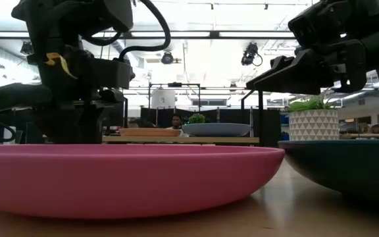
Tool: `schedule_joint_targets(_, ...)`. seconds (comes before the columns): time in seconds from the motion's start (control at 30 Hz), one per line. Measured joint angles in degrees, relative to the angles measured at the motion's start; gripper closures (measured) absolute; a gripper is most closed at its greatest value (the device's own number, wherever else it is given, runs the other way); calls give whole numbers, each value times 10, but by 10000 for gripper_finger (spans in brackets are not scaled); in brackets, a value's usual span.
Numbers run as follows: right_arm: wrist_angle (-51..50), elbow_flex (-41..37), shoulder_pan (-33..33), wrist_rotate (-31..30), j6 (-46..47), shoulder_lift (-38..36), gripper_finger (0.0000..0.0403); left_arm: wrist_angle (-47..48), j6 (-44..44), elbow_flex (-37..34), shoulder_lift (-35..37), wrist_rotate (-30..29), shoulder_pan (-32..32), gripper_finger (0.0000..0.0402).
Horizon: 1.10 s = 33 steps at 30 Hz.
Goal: Place and stack plates onto a shelf
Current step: Stack the light blue plate on top of the brown plate on the shelf
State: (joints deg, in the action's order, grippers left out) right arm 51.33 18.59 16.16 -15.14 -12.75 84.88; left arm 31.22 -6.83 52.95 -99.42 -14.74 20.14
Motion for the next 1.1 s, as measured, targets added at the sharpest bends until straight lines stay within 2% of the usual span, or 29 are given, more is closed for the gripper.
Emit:
schedule_joint_targets(0.17,0,0,0,0,4,0,239,0,0,0,-1,-2,0,290)
schedule_joint_targets(0.43,0,0,0,2,2,0,239,5,21,3,6,-17,-3,386)
schedule_joint_targets(0.6,0,-1,0,2,4,0,239,18,17,29,33,-8,-9,381)
schedule_joint_targets(0.8,-3,-1,0,1,3,0,239,7,7,33,102,-2,-31,384)
schedule_joint_targets(1.1,1,-1,0,0,1,0,239,-47,50,34,175,-90,-87,384)
